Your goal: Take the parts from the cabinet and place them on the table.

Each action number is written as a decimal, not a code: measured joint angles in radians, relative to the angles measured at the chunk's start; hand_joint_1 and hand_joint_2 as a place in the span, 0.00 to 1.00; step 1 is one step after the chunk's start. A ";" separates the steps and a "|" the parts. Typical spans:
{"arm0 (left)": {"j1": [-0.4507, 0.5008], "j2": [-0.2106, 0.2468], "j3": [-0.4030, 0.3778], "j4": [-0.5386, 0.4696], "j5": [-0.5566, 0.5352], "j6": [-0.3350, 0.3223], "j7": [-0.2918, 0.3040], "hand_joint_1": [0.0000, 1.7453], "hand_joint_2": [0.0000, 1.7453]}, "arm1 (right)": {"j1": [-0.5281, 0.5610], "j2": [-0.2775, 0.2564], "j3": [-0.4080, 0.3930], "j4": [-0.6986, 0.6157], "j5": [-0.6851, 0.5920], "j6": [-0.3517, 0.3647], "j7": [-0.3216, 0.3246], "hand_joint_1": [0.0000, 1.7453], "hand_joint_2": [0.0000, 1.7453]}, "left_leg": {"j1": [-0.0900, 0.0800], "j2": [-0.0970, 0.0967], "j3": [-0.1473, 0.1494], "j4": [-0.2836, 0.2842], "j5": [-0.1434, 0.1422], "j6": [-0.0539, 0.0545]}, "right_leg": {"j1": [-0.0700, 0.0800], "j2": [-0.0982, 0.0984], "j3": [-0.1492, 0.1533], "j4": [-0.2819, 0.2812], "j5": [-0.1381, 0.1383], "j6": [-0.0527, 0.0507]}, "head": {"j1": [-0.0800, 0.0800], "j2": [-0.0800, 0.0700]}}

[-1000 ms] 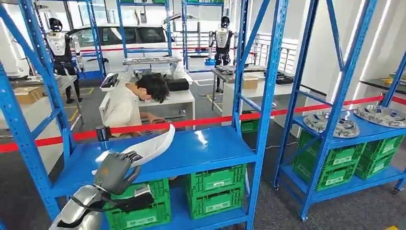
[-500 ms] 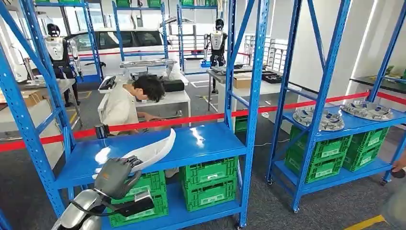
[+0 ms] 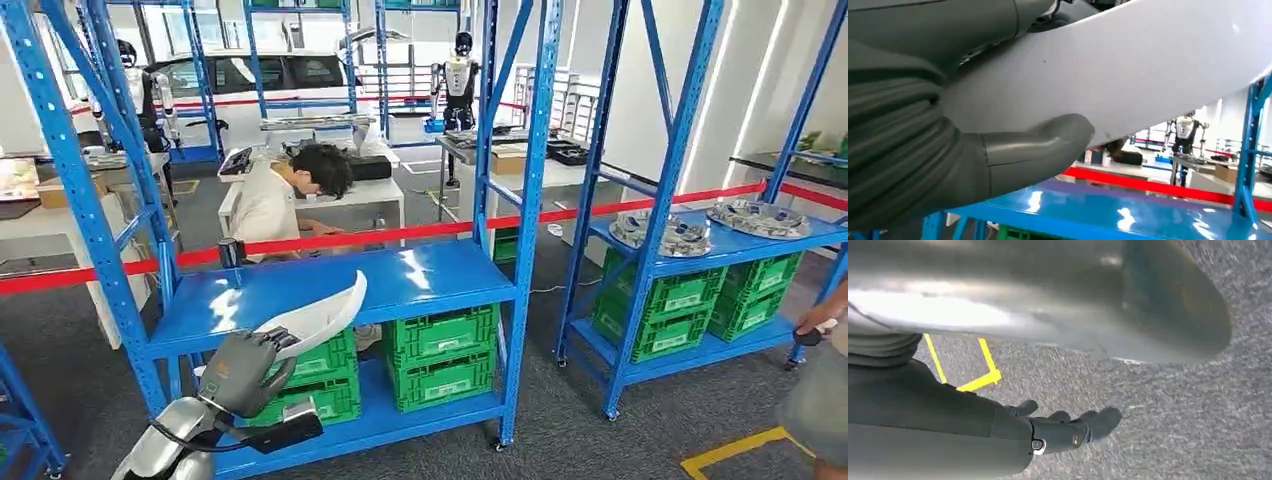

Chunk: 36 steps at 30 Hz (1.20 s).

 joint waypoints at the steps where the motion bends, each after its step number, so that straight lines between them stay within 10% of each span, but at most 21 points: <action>1: 0.001 -0.003 -0.001 0.002 -0.002 0.001 0.001 1.00 1.00 | 0.002 0.001 0.000 0.000 -0.001 0.000 0.002 0.00 0.00 | 0.001 -0.001 -0.013 0.000 0.011 0.008 | 0.001 0.001 -0.013 0.034 -0.056 0.004 | 0.002 0.000; 4: 0.001 -0.011 -0.001 0.007 -0.006 0.002 0.005 1.00 1.00 | 0.000 0.002 0.000 0.000 -0.001 -0.001 0.000 0.00 0.00 | -0.002 -0.001 -0.057 0.003 0.047 0.015 | 0.001 0.002 -0.063 0.255 -0.212 0.010 | 0.001 0.000; 6: 0.004 -0.013 -0.002 0.011 -0.008 0.002 0.006 1.00 1.00 | 0.000 0.001 0.000 0.000 -0.001 -0.002 -0.001 0.00 0.00 | -0.003 0.000 -0.088 0.009 0.066 0.012 | 0.001 0.002 -0.044 0.301 -0.181 0.008 | 0.002 0.000; 9: 0.006 -0.013 -0.002 0.012 -0.008 0.002 0.007 1.00 1.00 | -0.001 0.001 -0.001 0.000 -0.001 -0.002 -0.005 0.00 0.00 | -0.001 0.000 -0.131 0.025 0.089 0.003 | 0.001 0.002 0.106 0.121 -0.115 0.003 | 0.002 0.000; 10: 0.005 -0.013 -0.002 0.011 -0.008 0.002 0.007 1.00 1.00 | -0.004 0.001 -0.001 0.000 -0.001 -0.002 -0.007 0.00 0.00 | -0.004 -0.001 -0.141 0.029 0.095 -0.002 | 0.002 0.003 0.153 0.046 -0.154 0.000 | 0.002 0.000; 14: 0.007 -0.011 -0.002 0.011 -0.008 0.002 0.008 1.00 1.00 | -0.001 0.001 -0.001 0.000 -0.002 0.000 -0.013 0.00 0.00 | -0.004 -0.001 -0.147 0.022 0.130 -0.028 | 0.009 0.006 0.160 0.003 -0.150 -0.028 | -0.001 0.000; 16: 0.008 -0.004 -0.002 0.013 -0.008 0.002 0.007 1.00 1.00 | -0.003 0.002 -0.001 0.000 -0.002 0.003 -0.013 0.00 0.00 | -0.001 -0.004 -0.166 0.051 0.079 -0.039 | 0.004 0.001 0.148 -0.003 -0.128 -0.039 | -0.002 0.000; 18: 0.008 -0.003 -0.002 0.014 -0.008 0.002 0.007 1.00 1.00 | -0.003 0.002 -0.001 0.000 -0.002 0.006 -0.011 0.00 0.00 | 0.003 -0.004 -0.199 0.179 -0.036 -0.047 | 0.005 0.000 0.125 -0.002 -0.109 -0.049 | -0.002 0.000; 20: 0.012 -0.003 -0.002 0.015 -0.008 0.000 0.006 1.00 1.00 | -0.003 0.002 -0.001 0.000 -0.006 0.009 -0.010 0.00 0.00 | 0.004 -0.004 -0.219 0.306 -0.092 -0.051 | 0.007 0.000 0.097 0.000 -0.087 -0.051 | -0.002 0.000; 22: 0.012 -0.005 -0.002 0.016 -0.010 -0.007 0.006 1.00 1.00 | -0.003 0.002 -0.003 0.000 -0.010 0.009 -0.008 0.00 0.00 | 0.004 -0.004 -0.186 0.311 -0.040 -0.049 | 0.008 0.001 0.061 0.002 -0.062 -0.048 | -0.003 0.000; 24: 0.009 -0.013 -0.002 0.013 -0.016 -0.011 0.009 1.00 1.00 | -0.003 0.002 -0.007 0.000 -0.013 0.009 -0.008 0.00 0.00 | 0.004 -0.006 -0.083 0.184 0.013 -0.037 | 0.009 0.001 0.031 0.005 -0.038 -0.043 | -0.003 0.000; 26: -0.002 -0.020 -0.002 0.005 -0.016 -0.012 0.012 1.00 1.00 | -0.003 0.003 -0.008 0.000 -0.015 0.009 -0.008 0.00 0.00 | -0.005 -0.007 0.040 0.007 -0.044 -0.026 | 0.012 0.000 0.016 0.006 -0.021 -0.032 | -0.003 0.000; 30: -0.006 -0.024 -0.002 0.007 -0.016 -0.015 0.013 1.00 1.00 | 0.002 0.005 -0.018 0.000 -0.018 0.010 -0.013 0.00 0.00 | -0.008 -0.003 0.016 -0.015 -0.012 -0.002 | 0.005 0.002 0.008 -0.018 0.023 -0.007 | -0.004 0.000; 34: -0.006 -0.030 -0.002 0.006 -0.016 -0.018 0.013 1.00 1.00 | 0.003 0.008 -0.024 0.000 -0.021 0.010 -0.014 0.00 0.00 | -0.004 0.004 -0.036 -0.012 0.040 0.018 | -0.001 0.004 -0.052 0.201 -0.194 0.007 | -0.001 0.000; 36: -0.004 -0.032 -0.002 0.006 -0.017 -0.018 0.013 1.00 1.00 | 0.002 0.008 -0.024 0.000 -0.021 0.010 -0.014 0.00 0.00 | -0.003 0.005 -0.069 -0.004 0.060 0.015 | -0.002 0.004 -0.062 0.307 -0.210 0.013 | -0.001 0.000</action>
